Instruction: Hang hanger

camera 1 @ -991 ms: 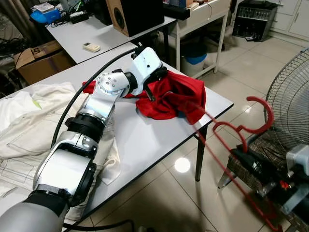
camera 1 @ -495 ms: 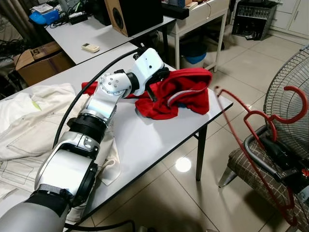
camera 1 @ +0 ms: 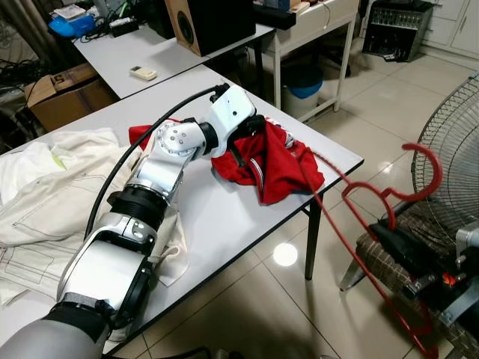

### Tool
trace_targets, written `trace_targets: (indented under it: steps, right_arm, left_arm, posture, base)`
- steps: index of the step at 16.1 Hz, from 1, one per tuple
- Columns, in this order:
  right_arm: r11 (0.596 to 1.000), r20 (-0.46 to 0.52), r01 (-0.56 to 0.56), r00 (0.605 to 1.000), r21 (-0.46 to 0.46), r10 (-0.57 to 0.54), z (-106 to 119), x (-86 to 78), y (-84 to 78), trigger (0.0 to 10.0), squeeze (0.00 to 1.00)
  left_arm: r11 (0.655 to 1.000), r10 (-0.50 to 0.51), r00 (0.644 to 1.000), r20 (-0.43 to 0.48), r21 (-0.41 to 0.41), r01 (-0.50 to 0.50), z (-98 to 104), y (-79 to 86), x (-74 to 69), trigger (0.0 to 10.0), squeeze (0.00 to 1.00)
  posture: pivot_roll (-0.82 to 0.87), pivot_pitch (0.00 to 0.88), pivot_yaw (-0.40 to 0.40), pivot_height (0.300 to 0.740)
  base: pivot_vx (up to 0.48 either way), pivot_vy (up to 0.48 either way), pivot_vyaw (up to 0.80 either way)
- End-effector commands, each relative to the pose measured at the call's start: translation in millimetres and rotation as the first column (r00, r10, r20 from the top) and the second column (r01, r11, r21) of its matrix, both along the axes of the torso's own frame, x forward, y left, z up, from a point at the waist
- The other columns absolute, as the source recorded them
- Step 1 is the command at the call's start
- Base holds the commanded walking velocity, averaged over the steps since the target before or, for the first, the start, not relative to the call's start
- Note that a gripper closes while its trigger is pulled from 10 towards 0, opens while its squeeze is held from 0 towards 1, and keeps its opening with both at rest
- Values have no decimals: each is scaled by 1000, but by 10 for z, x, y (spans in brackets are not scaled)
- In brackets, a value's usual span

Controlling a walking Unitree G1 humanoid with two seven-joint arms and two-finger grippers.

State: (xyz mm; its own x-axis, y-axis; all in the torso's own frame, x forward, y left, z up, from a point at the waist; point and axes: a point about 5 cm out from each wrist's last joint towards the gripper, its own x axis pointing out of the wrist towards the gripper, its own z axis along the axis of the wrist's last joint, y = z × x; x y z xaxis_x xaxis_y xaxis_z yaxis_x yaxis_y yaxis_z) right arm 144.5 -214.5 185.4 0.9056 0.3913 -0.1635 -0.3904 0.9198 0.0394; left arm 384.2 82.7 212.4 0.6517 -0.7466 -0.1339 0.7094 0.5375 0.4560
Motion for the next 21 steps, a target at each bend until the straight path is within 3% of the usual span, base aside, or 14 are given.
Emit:
trace_targets:
  steps: [1, 3, 4, 7, 10, 12, 15, 21]
  right_arm:
    - [999, 48, 40, 998, -7, -40, 69, 17, -34, 10000, 0]
    - [997, 135, -37, 990, 64, 28, 228, -13, 35, 10000, 0]
    - [992, 124, -102, 988, 77, 92, 240, -60, 102, 10000, 0]
    - [971, 40, -204, 979, 124, 200, 169, -172, 222, 10000, 0]
    - [966, -46, -226, 971, 127, 233, 48, -192, 262, 10000, 0]
    - [974, -59, -193, 978, 115, 201, -10, -116, 232, 10000, 0]
    - [989, 1, -113, 994, 99, 114, -19, 112, 181, 10000, 0]
    - [995, -31, 37, 999, 94, -34, -100, 168, 39, 10000, 0]
  left_arm:
    - [999, 36, 999, 5, -28, -36, 40, 39, 25, 0, 0]
    - [999, 25, 1000, -3, -29, -25, 39, -21, 26, 0, 0]
    - [999, 20, 1000, -6, -29, -20, 41, -44, 26, 0, 0]
    - [999, 20, 1000, -8, -25, -20, 42, -67, 34, 0, 0]
    - [999, 26, 1000, -5, -29, -26, 58, -60, 40, 0, 0]
    - [1000, 8, 1000, -3, -26, -8, 65, -62, 27, 0, 0]
    - [1000, -9, 1000, -1, -7, 9, 34, -70, -6, 0, 0]
    - [1000, 9, 1000, 2, 22, -9, 4, -5, -9, 0, 0]
  posture:
    - [-156, 35, 186, 740]
    - [-159, 35, 190, 740]
    - [-159, 36, 193, 740]
    - [-156, 39, 194, 740]
    - [-151, 41, 192, 740]
    - [-148, 43, 193, 740]
    - [-139, 42, 184, 740]
    - [-140, 42, 181, 740]
  base:
    - [0, 0, 0]
    - [0, 0, 0]
    - [0, 0, 0]
    - [0, 0, 0]
    - [0, 0, 0]
    - [0, 0, 0]
    - [0, 0, 0]
    - [0, 0, 0]
